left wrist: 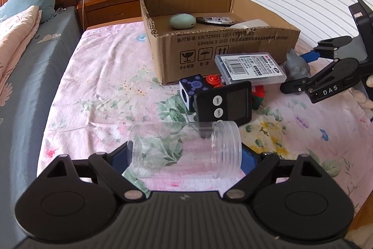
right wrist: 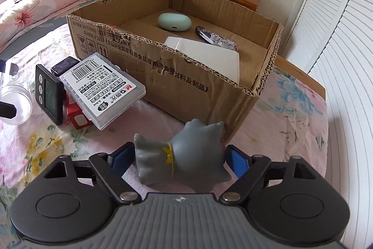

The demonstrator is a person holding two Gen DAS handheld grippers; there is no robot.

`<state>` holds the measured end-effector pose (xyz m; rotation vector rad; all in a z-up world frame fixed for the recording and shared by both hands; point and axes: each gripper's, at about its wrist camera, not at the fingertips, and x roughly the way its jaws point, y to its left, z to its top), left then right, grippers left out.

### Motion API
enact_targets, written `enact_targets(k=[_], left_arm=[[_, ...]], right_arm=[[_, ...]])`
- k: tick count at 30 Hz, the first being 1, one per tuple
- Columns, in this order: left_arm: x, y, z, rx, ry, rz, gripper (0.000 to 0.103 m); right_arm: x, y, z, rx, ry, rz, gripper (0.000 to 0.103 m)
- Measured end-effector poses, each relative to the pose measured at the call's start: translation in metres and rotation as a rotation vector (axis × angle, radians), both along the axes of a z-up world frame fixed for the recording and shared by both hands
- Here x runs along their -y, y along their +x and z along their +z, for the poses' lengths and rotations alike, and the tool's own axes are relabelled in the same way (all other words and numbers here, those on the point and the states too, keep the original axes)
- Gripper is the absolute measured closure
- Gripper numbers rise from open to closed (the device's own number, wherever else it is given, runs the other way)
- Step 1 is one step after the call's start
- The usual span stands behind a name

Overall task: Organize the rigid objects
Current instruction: 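Close left tool on the clear jar while right tool grasps the gray cat figure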

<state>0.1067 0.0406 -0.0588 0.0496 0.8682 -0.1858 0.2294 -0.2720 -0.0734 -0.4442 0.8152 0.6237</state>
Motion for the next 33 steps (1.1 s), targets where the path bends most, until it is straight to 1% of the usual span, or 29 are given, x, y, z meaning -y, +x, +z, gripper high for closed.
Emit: enact_targets(k=[1,5,9,15,19,23,28,33], left_arm=[[0.0,0.001,-0.001,-0.002,0.001,-0.001,0.013],[0.0,0.002,-0.001,-0.004,0.001,-0.012,0.013],[-0.001,0.001,0.002,-0.01,0.011,-0.028,0.013],[-0.003,-0.004,0.015,-0.008,0.04,-0.07,0.013],[-0.004,-0.006,0.031,-0.003,0.06,-0.107,0.013],[-0.003,-0.002,0.056,0.026,0.079,-0.153,0.013],[0.009,0.017,0.089,0.09,0.096,-0.221,0.013],[0.03,0.049,0.109,0.158,0.102,-0.27,0.013]], right_arm=[[0.001,-0.001,0.001,-0.002,0.001,-0.007,0.022],[0.001,-0.005,0.004,-0.005,-0.012,-0.045,0.023],[0.003,-0.012,0.013,-0.013,-0.014,-0.072,0.023],[0.008,-0.027,0.028,-0.031,-0.009,-0.075,0.024],[0.014,-0.037,0.037,-0.033,-0.004,-0.087,0.024],[0.018,-0.047,0.053,-0.018,0.015,-0.079,0.024],[0.018,-0.051,0.073,0.01,0.041,-0.064,0.024],[0.011,-0.046,0.089,0.04,0.055,-0.057,0.024]])
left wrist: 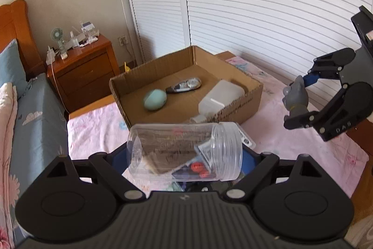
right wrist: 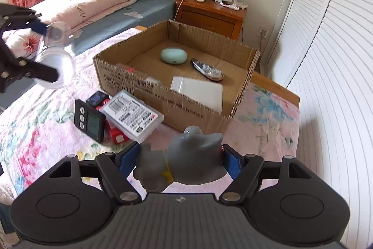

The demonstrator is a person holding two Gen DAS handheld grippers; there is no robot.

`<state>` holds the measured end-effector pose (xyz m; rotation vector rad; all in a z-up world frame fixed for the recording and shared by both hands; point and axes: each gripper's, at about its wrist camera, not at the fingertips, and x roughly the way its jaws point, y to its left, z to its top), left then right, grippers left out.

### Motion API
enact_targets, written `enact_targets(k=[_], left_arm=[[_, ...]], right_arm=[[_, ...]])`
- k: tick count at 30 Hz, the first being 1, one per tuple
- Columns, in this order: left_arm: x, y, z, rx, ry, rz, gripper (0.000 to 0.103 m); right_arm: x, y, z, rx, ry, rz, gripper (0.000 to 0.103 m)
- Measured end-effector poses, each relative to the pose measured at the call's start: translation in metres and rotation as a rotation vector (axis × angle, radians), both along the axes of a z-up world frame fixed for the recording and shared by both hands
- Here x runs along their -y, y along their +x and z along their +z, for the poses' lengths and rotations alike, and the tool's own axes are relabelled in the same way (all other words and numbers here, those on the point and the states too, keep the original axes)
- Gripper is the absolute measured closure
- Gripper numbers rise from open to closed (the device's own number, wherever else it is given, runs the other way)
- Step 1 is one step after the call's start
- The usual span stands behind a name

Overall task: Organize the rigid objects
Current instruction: 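Carry the jar and cat figure into the cardboard box and open both tools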

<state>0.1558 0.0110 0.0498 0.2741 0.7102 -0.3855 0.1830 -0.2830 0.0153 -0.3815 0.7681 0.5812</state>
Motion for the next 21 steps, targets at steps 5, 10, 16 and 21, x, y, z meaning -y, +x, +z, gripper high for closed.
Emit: enact_targets(k=[5,10,16,21], left_arm=[[0.017,0.043,0.004,0.024,-0.003,0.014,0.013],[0.026,0.084,0.0,0.048,-0.005,0.076,0.013],[0.022,0.104,-0.018,0.046,-0.019,0.129,0.009],[0.01,0.08,-0.024,0.021,-0.029,0.11,0.007]], right_arm=[[-0.007,0.006,0.012,0.025,0.007,-0.002,0.024],[-0.012,0.009,0.022,0.044,0.005,-0.006,0.024],[-0.019,0.009,0.027,0.053,-0.005,-0.003,0.024],[-0.023,0.013,0.028,0.051,-0.001,0.0,0.024]])
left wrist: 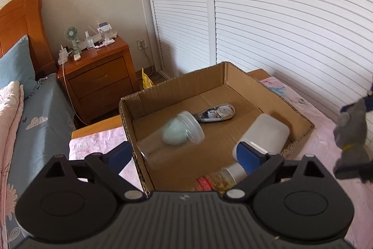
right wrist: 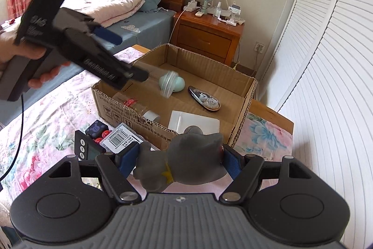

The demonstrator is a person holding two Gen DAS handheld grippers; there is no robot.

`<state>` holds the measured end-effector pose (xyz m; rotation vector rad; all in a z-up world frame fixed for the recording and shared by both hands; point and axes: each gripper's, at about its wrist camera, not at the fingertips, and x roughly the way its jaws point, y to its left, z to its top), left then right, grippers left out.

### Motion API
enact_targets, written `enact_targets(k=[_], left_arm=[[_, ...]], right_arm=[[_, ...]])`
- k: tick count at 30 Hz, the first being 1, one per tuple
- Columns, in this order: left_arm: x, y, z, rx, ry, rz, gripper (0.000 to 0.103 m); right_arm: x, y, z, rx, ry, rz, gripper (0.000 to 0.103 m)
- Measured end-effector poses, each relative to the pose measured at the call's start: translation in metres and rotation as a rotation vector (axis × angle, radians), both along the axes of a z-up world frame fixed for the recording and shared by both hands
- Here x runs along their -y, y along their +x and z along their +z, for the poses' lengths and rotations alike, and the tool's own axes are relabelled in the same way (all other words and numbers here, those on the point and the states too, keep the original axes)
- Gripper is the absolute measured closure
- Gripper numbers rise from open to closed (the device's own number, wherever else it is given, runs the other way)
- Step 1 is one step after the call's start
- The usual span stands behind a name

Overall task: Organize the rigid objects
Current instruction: 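Carry the jar and cat figure into the cardboard box and open both tools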

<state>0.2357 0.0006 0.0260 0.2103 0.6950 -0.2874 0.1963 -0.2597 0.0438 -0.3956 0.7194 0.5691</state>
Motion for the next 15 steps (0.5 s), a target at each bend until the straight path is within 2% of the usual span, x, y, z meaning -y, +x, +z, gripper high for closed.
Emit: enact_targets(k=[3,9,15], left_arm=[[-0.008,-0.026,-0.001,-0.001,-0.039,-0.007,0.002],[-0.018,-0.072,-0.009,-0.026,-0.073,0.036,0.001],[-0.027,-0.097,-0.012,-0.043,-0.107,0.102,0.001]], right_arm=[[-0.003,0.005,0.001,-0.004,0.011,-0.004,0.024],[-0.013,0.025,0.003,-0.017,0.032,-0.037,0.024],[-0.029,0.064,0.006,-0.045,0.05,-0.105,0.024]])
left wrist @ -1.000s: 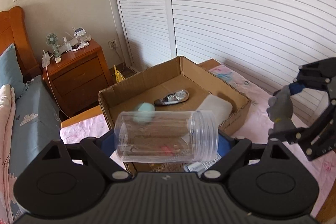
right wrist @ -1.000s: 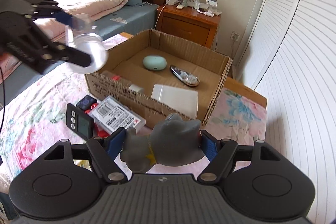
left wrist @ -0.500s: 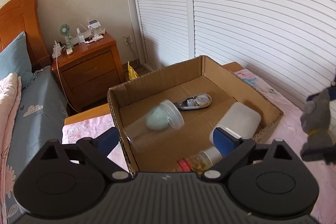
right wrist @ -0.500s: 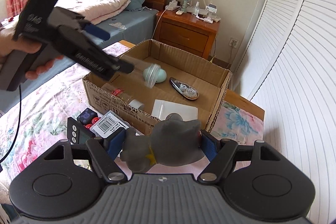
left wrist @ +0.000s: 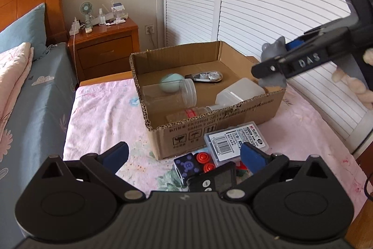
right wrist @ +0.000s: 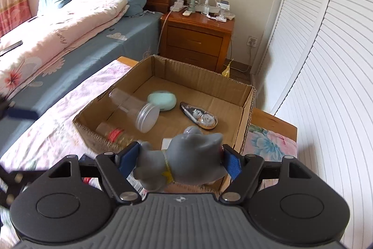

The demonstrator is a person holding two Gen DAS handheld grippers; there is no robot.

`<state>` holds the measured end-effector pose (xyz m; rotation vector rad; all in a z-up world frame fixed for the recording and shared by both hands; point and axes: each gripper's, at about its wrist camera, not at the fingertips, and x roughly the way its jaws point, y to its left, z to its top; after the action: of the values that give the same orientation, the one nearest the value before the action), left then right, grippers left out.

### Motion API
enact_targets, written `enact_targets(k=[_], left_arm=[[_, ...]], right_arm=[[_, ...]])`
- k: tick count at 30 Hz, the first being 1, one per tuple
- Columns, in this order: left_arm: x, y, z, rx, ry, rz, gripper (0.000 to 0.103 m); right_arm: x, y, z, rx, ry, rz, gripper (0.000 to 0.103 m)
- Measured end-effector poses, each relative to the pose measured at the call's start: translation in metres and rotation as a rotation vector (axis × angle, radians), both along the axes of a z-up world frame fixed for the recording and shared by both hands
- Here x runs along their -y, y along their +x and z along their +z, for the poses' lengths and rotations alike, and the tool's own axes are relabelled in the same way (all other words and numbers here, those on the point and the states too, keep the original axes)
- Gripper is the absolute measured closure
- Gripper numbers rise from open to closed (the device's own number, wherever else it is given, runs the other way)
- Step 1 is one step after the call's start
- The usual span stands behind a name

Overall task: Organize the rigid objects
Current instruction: 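Carry the jar and cat figure into the cardboard box and open both tools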

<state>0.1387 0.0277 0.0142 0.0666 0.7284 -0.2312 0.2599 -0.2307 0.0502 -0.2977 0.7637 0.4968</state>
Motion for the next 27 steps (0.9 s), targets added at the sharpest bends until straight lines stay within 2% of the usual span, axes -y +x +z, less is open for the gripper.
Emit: enact_targets(k=[9,11,12,13,19,27], left_arm=[[-0.011,-0.024,0.004,0.053,0.035,0.08,0.002],[-0.013,-0.026,0.003,0.056,0.032,0.091,0.001],[-0.014,-0.027,0.003,0.056,0.026,0.094,0.001],[-0.015,-0.026,0.003,0.053,0.021,0.097,0.001],[-0.014,-0.025,-0.001,0.043,0.03,0.103,0.002],[-0.01,-0.028,-0.002,0.046,0.046,0.115,0.001]], right_arm=[[-0.025,0.063,0.002,0.001,-0.022,-0.105,0.022],[-0.026,0.074,-0.002,-0.023,-0.011,-0.125,0.016],[-0.026,0.076,-0.003,-0.017,-0.012,-0.137,0.009],[-0.027,0.076,-0.004,-0.006,-0.018,-0.156,0.0],[-0.023,0.058,-0.01,-0.03,-0.014,-0.17,0.0],[-0.01,0.007,-0.025,-0.071,0.013,-0.247,0.0]])
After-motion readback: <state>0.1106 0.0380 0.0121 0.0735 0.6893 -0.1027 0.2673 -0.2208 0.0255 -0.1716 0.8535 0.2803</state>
